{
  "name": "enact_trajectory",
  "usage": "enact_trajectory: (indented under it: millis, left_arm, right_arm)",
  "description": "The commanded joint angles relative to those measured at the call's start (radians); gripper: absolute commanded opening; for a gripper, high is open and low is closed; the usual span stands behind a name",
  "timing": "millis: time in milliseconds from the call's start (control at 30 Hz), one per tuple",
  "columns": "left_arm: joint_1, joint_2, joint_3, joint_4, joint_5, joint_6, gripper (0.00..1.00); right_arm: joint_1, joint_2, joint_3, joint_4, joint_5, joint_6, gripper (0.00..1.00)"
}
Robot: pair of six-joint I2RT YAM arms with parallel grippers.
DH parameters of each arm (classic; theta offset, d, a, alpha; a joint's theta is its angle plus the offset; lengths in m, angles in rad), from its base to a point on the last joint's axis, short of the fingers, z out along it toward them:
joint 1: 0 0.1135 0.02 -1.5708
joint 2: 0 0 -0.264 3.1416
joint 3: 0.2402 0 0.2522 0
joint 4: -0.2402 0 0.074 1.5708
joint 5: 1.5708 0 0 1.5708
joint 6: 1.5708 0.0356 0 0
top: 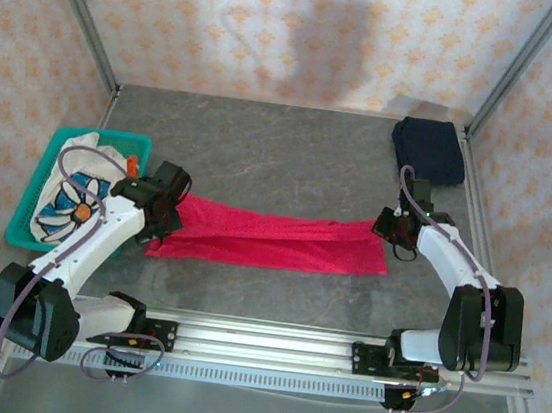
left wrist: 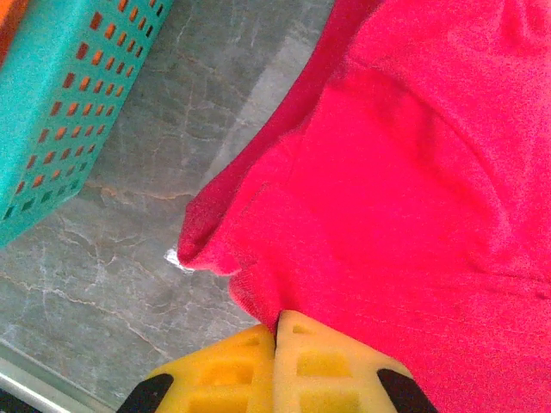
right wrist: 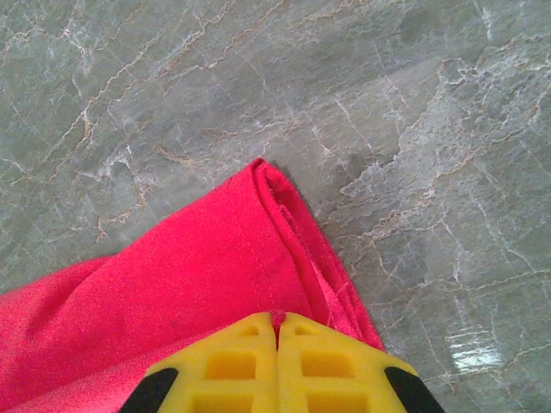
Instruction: Fold and stack the t-shirts
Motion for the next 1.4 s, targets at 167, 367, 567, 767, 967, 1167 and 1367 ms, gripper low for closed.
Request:
enact_trajectory:
  millis: [167, 367, 567, 767, 967, 1167, 1367]
  left_arm:
    - [-0.004, 0.033, -0.036, -0.011, -0.085, -0.018, 0.0]
    - [-0.004, 0.033, -0.062, 0.006, -0.052, -0.016, 0.0]
    - [-0.006, 0.047, -0.09, 0.022, -0.04, -0.021, 0.0]
    - [-0.011, 0.071, -0.102, 0.046, -0.026, -0.024, 0.0]
    - [-0.011, 0.089, -0.073, 0.041, -0.046, -0.008, 0.0]
    - [-0.01, 0.094, -0.06, 0.037, -0.05, -0.009, 0.0]
    - [-0.01, 0.089, -0.062, 0.044, -0.04, -0.018, 0.0]
  right_arm:
    - [0.019, -0.002, -0.029, -0.024, -0.025, 0.024, 0.0]
    - [0.019, 0.036, -0.053, -0.021, 0.013, 0.035, 0.0]
    - [0.019, 0.058, -0.025, -0.009, 0.038, 0.059, 0.0]
    - [0.019, 0.031, 0.003, 0.015, 0.022, 0.059, 0.0]
    - [0.019, 0.115, 0.208, -0.006, 0.042, 0.016, 0.0]
    - [0.016, 0.181, 0.348, -0.023, 0.062, -0.006, 0.0]
    - [0.013, 0.146, 0.207, 0.001, 0.057, -0.005, 0.0]
